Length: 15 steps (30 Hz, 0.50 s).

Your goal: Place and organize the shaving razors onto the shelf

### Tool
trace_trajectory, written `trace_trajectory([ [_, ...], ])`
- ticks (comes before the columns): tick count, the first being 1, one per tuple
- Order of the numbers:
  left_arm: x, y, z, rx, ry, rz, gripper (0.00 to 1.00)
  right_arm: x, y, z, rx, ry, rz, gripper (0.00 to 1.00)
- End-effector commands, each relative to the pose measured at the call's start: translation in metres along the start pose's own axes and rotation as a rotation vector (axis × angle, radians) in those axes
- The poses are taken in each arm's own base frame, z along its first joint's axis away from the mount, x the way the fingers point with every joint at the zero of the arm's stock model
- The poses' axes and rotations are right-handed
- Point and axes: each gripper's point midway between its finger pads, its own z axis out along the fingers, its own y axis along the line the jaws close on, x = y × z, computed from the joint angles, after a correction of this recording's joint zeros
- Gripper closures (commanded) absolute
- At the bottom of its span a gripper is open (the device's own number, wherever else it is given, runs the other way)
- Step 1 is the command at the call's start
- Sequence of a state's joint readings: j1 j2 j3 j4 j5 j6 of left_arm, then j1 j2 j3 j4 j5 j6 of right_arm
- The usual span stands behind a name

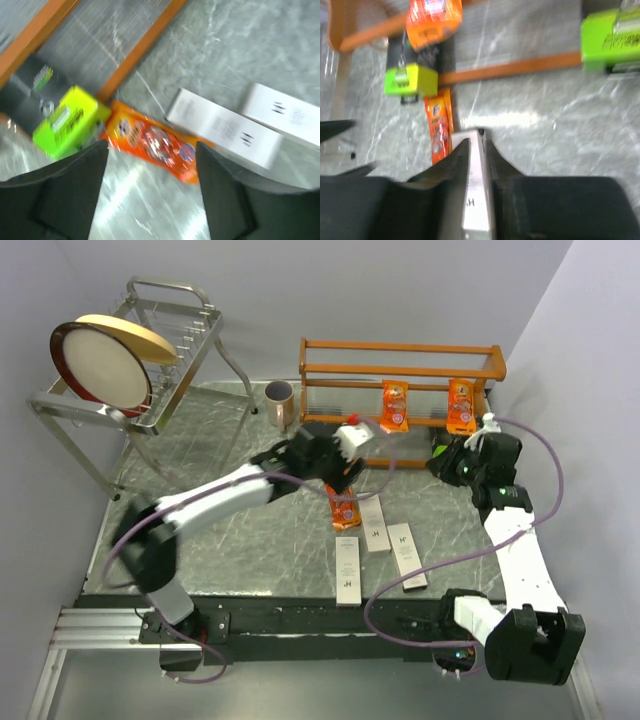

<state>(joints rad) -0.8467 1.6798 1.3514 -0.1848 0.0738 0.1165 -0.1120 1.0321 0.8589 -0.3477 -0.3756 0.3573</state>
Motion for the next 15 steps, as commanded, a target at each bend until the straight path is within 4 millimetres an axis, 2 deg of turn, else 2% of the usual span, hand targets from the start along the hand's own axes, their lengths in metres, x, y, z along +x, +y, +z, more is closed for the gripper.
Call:
trace_trajectory([
  [1,0.014,-0.011,-0.028,-0.018,0.013,-0.243,0.22,0.022,-0.003,0.002,-0.039,0.028,-0.033,0.68],
  [3,0.039,-0.010,-0.015,-0.029,0.071,-0.394,0.21,0.030,-0.005,0.005,-0.036,0.054,-0.025,0.66],
  [6,0.051,-0.009,-0.010,-0.027,0.058,-0.521,0.21,0.038,-0.009,0.006,-0.025,0.083,-0.022,0.64],
  [9,0.067,-0.007,0.005,-0.032,0.102,-0.653,0.21,0.040,-0.010,0.005,-0.019,0.095,-0.040,0.63],
  [10,0.077,-0.007,0.011,-0.037,0.130,-0.695,0.22,0.040,-0.011,0.005,-0.016,0.100,-0.041,0.63],
  [13,0.099,0.001,0.021,-0.062,0.177,-0.820,0.23,0.040,-0.012,0.005,-0.010,0.101,-0.037,0.62],
  [15,0.106,0.010,0.026,-0.083,0.185,-0.882,0.23,0.040,-0.011,0.004,-0.011,0.092,-0.031,0.62],
])
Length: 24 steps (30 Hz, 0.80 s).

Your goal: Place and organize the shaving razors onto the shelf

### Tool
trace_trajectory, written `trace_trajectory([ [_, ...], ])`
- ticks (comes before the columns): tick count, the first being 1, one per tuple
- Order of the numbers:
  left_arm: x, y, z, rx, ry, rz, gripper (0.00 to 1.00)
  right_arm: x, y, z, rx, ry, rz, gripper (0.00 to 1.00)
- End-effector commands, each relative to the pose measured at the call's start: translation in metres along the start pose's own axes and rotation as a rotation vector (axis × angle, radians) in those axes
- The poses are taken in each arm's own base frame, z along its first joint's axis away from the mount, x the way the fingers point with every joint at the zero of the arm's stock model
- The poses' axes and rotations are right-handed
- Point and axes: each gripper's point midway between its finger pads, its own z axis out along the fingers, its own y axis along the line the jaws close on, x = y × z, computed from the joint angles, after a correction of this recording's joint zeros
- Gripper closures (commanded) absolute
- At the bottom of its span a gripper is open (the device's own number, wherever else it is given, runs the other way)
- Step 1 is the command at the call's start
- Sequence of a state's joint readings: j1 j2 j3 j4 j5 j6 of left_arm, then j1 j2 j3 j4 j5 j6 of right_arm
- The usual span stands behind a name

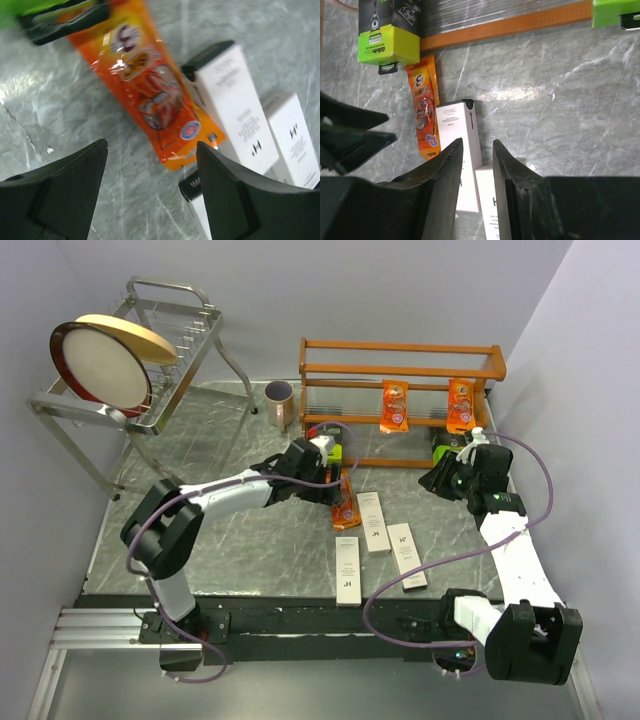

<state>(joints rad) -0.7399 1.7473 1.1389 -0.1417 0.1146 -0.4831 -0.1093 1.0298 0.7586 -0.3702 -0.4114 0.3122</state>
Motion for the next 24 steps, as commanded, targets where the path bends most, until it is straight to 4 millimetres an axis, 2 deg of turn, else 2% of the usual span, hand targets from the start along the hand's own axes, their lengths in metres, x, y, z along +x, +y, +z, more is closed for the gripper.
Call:
trace_trajectory([
  [1,-0.011,0.007,0.013,0.022,-0.012,-0.218,0.24,-0.007,0.004,-0.002,-0.014,-0.032,-0.025,0.61],
  [4,-0.010,0.012,0.028,0.043,0.012,-0.259,0.25,-0.003,0.003,-0.001,-0.012,-0.022,-0.022,0.60],
  [6,-0.015,0.007,0.035,0.082,0.007,-0.268,0.26,0.000,0.001,0.000,-0.009,-0.010,-0.020,0.60],
  [10,-0.005,0.008,0.054,0.095,0.050,-0.278,0.31,0.000,0.000,0.004,-0.011,0.009,-0.021,0.60],
  [12,-0.012,0.000,0.060,0.148,0.037,-0.282,0.33,-0.003,0.001,0.007,-0.015,0.011,-0.025,0.59],
  [15,-0.009,-0.004,0.065,0.181,0.052,-0.308,0.47,-0.004,0.000,0.010,-0.011,0.020,-0.024,0.59],
  [18,-0.003,0.000,0.064,0.168,0.071,-0.330,0.69,0.000,0.000,0.011,-0.016,0.038,-0.024,0.59],
  [19,0.000,0.002,0.062,0.159,0.076,-0.337,0.80,0.001,0.000,0.011,-0.018,0.042,-0.027,0.59],
  [20,0.009,0.008,0.060,0.143,0.091,-0.346,0.86,0.003,0.001,0.011,-0.022,0.047,-0.028,0.59],
  [22,0.008,0.010,0.049,0.139,0.078,-0.345,0.99,0.008,0.005,0.011,-0.037,0.061,-0.031,0.59],
  [23,0.017,0.015,0.045,0.126,0.092,-0.346,0.99,0.009,0.009,0.011,-0.049,0.066,-0.034,0.59],
  [24,0.007,0.013,0.032,0.135,0.061,-0.340,0.99,0.011,0.018,0.009,-0.087,0.076,-0.044,0.59],
])
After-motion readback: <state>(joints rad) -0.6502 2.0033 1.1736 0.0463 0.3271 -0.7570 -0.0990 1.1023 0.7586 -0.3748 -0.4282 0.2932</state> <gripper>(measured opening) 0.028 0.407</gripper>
